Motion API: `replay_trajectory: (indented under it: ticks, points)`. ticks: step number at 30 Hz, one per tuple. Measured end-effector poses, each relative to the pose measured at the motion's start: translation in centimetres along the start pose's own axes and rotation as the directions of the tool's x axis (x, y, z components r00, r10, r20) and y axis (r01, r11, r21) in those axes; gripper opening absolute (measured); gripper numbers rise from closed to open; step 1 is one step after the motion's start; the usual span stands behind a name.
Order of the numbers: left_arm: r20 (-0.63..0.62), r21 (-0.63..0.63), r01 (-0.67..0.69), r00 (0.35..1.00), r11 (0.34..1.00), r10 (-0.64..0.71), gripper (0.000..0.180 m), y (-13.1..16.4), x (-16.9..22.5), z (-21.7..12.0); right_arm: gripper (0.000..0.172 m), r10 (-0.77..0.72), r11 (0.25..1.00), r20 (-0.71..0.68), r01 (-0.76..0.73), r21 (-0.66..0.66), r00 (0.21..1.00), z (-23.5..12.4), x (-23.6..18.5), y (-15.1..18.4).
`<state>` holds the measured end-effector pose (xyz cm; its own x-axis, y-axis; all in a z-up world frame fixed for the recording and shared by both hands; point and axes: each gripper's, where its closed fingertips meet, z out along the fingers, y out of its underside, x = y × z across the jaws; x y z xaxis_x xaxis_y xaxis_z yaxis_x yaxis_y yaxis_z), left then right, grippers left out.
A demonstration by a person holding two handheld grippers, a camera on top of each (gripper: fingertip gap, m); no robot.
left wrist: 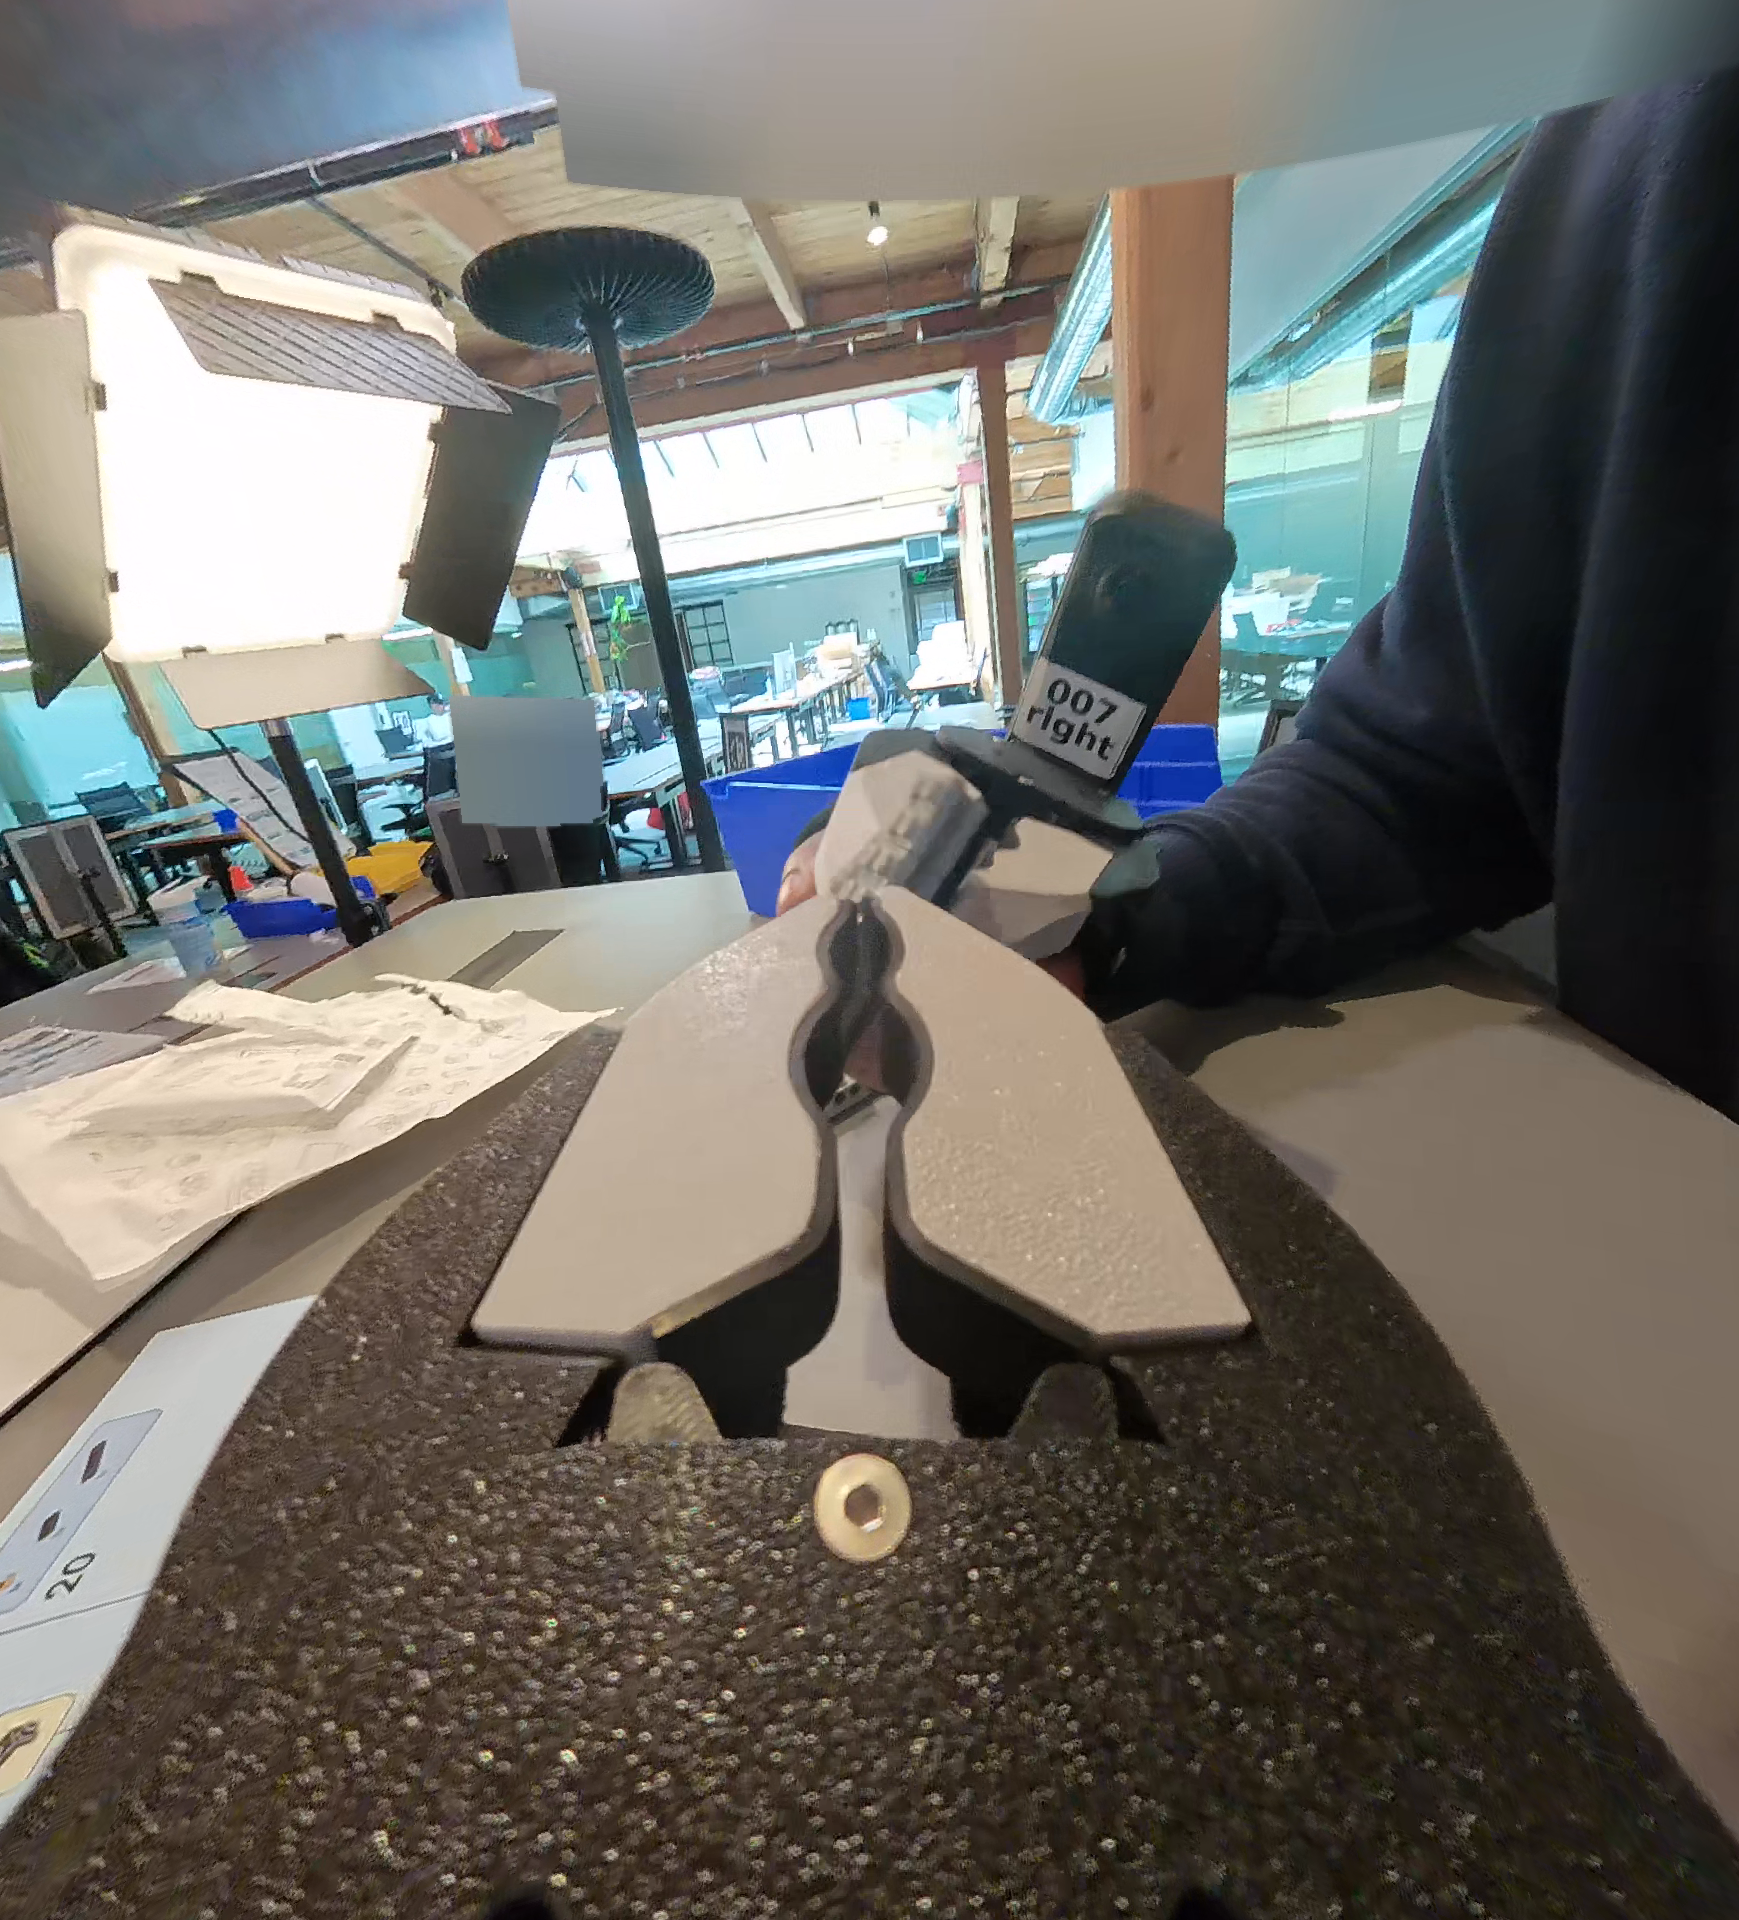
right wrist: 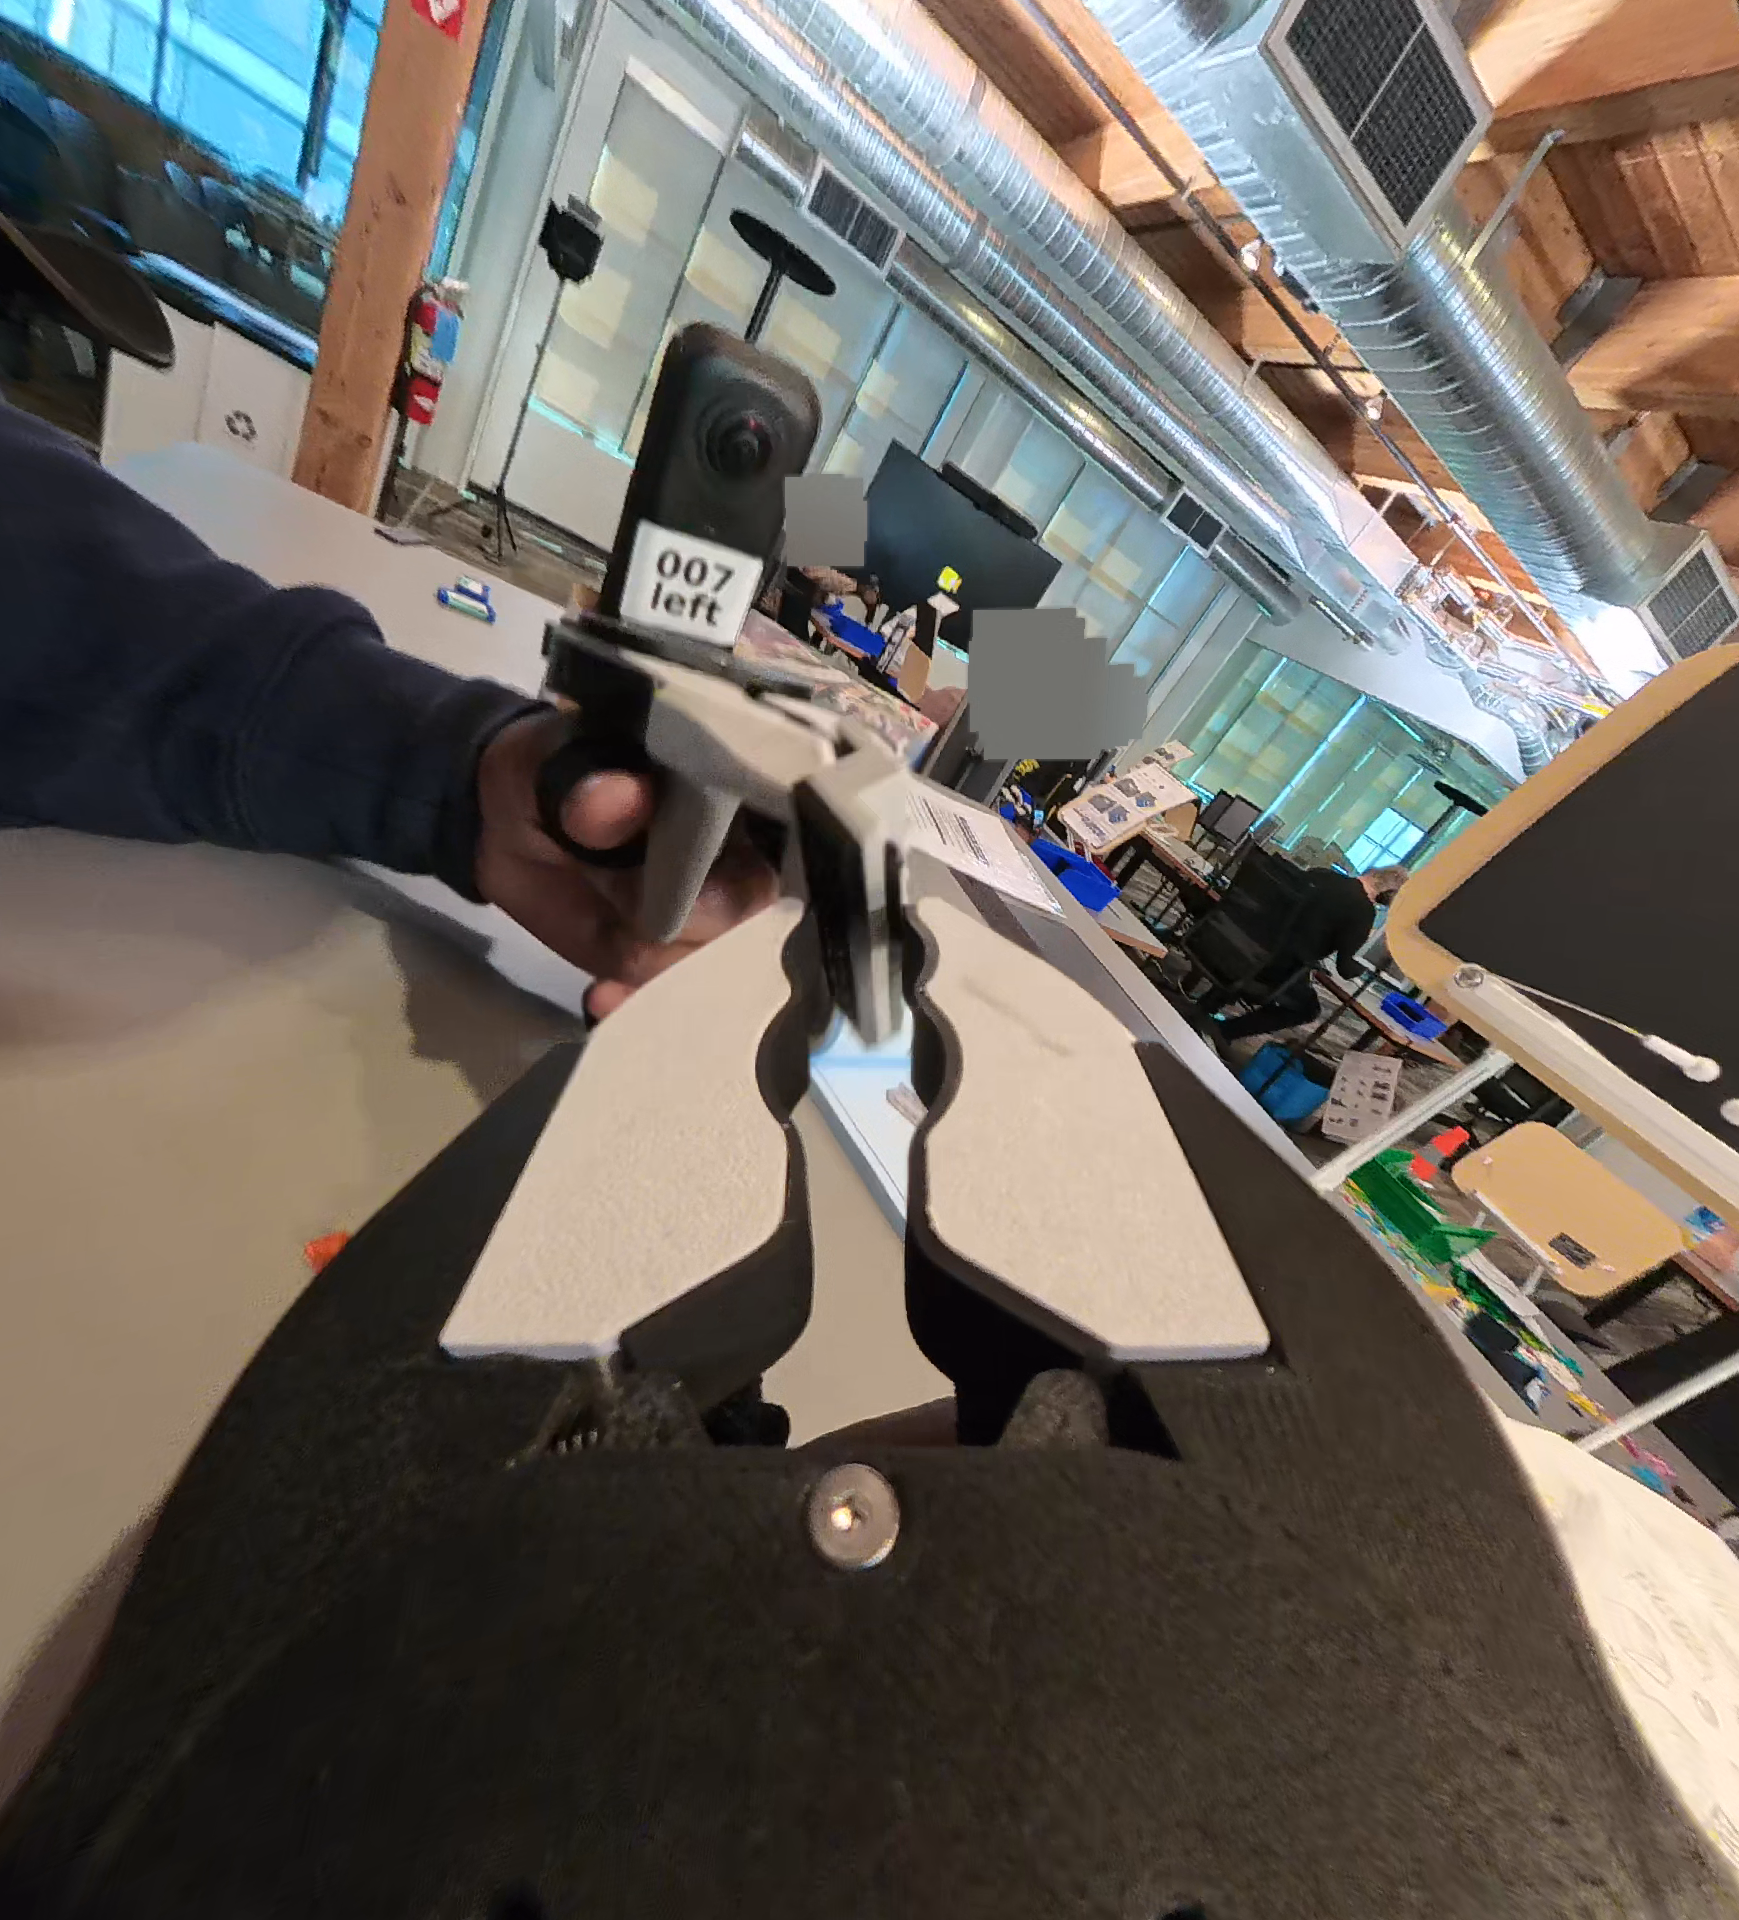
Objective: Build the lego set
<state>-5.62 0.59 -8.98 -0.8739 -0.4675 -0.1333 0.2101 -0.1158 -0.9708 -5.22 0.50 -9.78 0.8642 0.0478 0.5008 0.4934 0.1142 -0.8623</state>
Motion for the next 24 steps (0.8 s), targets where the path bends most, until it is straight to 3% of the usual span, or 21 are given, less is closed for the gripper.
replay_trajectory:
  ticks: [7, 13, 15, 18, 21, 24]
  points:
    - [-0.001, -0.047, 0.028, 1.0, 0.999, -0.028, 0.011, 0.9, 0.0, 0.3, 0.013, 0.01, 1.0, -0.035, -0.01, 0.008, 0.999, -0.3, 0.8, 0.0]
    - [-0.035, -0.012, 0.286, 0.958, 0.958, -0.286, 0.046, 0.9, -0.9, 0.2, 0.012, 0.084, 0.989, -0.011, -0.082, 0.121, 0.996, -0.6, 0.7, -2.0]
    - [-0.081, -0.002, 0.377, 0.923, 0.926, -0.376, 0.046, 0.8, -0.6, 0.3, 0.012, 0.11, 0.982, -0.005, -0.107, 0.154, 0.994, -0.5, 0.5, -2.7]
    - [-0.107, 0.013, 0.401, 0.911, 0.916, -0.397, 0.046, 0.3, -0.3, 0.5, 0.011, 0.129, 0.974, 0.015, -0.129, 0.187, 0.992, -0.3, 0.1, -3.3]
    - [-0.194, -0.005, 0.496, 0.852, 0.868, -0.487, 0.046, 0.1, 0.7, 0.7, 0.011, 0.141, 0.965, 0.02, -0.141, 0.22, 0.99, -0.2, -0.1, -4.1]
    - [-0.301, 0.015, 0.621, 0.75, 0.784, -0.588, 0.043, -0.8, 1.2, 0.8, 0.011, 0.11, 0.967, -0.011, -0.105, 0.232, 0.994, -0.2, -0.1, -4.5]
